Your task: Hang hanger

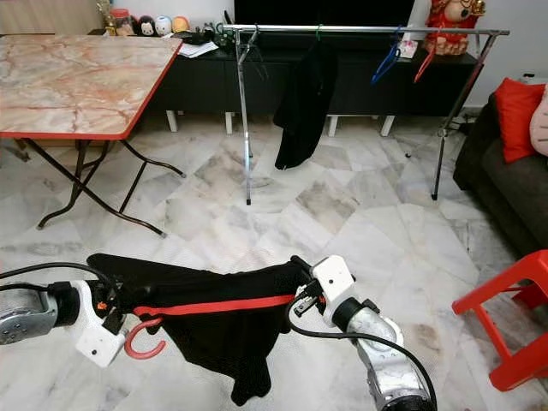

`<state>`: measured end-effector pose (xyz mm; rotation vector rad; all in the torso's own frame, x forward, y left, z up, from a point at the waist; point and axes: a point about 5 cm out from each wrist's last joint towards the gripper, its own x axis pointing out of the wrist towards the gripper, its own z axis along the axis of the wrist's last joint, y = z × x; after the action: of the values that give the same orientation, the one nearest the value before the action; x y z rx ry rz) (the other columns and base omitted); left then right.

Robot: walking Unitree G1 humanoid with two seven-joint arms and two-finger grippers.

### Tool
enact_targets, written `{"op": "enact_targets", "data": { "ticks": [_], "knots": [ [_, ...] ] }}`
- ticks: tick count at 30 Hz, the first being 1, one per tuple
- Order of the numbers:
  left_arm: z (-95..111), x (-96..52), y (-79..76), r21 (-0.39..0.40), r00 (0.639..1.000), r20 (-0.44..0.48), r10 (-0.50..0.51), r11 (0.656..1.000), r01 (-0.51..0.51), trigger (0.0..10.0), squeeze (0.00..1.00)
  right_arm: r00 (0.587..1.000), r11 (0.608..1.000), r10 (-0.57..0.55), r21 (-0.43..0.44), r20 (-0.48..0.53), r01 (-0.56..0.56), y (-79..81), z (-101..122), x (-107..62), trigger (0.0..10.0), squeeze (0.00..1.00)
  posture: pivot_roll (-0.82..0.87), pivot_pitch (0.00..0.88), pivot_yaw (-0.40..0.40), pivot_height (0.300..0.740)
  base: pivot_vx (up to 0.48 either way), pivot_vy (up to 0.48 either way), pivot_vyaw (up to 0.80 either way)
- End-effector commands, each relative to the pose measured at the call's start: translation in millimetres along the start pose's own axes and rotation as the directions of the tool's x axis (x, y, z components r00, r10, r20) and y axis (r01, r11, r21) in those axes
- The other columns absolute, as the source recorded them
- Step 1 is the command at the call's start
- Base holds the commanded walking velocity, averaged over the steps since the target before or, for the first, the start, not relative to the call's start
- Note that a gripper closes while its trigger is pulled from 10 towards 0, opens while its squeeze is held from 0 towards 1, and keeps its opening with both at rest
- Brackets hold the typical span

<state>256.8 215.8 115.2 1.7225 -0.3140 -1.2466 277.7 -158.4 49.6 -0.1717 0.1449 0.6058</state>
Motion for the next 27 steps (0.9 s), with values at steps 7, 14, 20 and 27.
{"op": "enact_targets", "data": {
  "ticks": [7,14,20,27],
  "knots": [
    [7,-1.9,10.0,0.047,0.995,0.088,0.051,0.997,-0.055,10.0,0.0,1.0,1.0,-0.003,0.007,-0.011,0.003,-3.8,-2,-2.7,0.0,0.0,0.02,0.018,-0.065,0.74,0.0,0.0,0.0],
    [18,0.6,1.2,0.077,0.986,0.166,-0.018,0.997,0.005,10.0,0.0,0.999,1.0,-0.014,0.001,-0.029,0.014,-6.0,-5,-3.9,0.0,0.0,0.01,0.023,-0.066,0.74,0.0,0.0,0.0],
    [24,6.6,7.7,0.07,0.981,0.193,0.021,0.997,-0.035,10.0,0.0,0.999,1.0,-0.018,-0.008,-0.043,0.017,-4.1,-6,-1.3,10.0,0.0,0.01,0.024,-0.066,0.74,0.0,0.0,0.0],
    [23,6.7,5.8,0.047,0.981,0.191,0.023,0.998,-0.033,10.0,0.0,0.999,1.0,0.017,0.022,-0.048,-0.016,-1.4,-8,-0.6,10.0,1.0,0.01,0.025,-0.063,0.74,0.0,0.0,0.0]
  ]
}}
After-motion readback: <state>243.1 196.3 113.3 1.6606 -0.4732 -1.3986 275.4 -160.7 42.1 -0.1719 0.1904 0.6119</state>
